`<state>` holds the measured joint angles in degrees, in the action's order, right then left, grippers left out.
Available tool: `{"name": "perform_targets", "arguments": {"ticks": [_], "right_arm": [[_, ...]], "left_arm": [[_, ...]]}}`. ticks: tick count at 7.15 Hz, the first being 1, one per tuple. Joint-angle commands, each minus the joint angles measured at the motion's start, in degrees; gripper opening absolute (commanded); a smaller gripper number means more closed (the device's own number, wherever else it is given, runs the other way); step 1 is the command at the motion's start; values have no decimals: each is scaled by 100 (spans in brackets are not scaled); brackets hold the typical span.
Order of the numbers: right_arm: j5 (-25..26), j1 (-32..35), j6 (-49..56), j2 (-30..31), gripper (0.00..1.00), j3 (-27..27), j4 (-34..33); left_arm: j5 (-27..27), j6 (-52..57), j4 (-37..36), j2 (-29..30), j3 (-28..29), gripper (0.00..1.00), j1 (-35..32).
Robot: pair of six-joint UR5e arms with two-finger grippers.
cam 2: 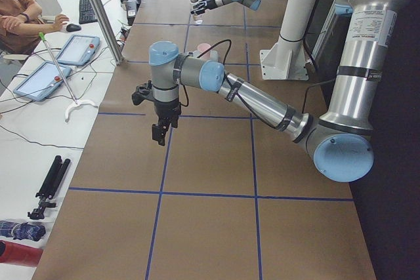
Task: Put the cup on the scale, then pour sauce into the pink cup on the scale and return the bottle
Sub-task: 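Carry the upright glass bottle with the right gripper away from the scale, then lower the glass bottle with the right gripper onto the table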
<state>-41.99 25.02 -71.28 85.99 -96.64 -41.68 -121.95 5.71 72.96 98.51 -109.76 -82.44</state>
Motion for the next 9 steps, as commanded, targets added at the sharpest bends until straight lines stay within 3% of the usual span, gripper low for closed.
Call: {"name": "perform_targets", "arguments": {"ticks": [1, 7, 8, 9], "right_arm": [[15, -42, -43, 6, 0, 154, 20], [103, -33, 9, 59, 0, 128, 29], [121, -33, 9, 50, 17, 110, 29], [199, -50, -26, 41, 23, 119, 20]], "left_arm": [[5, 1, -1, 10, -10, 100, 0], [-13, 1, -1, 54, 16, 100, 9], [-4, 1, -1, 54, -1, 100, 9], [4, 1, -1, 54, 25, 100, 9]]}}
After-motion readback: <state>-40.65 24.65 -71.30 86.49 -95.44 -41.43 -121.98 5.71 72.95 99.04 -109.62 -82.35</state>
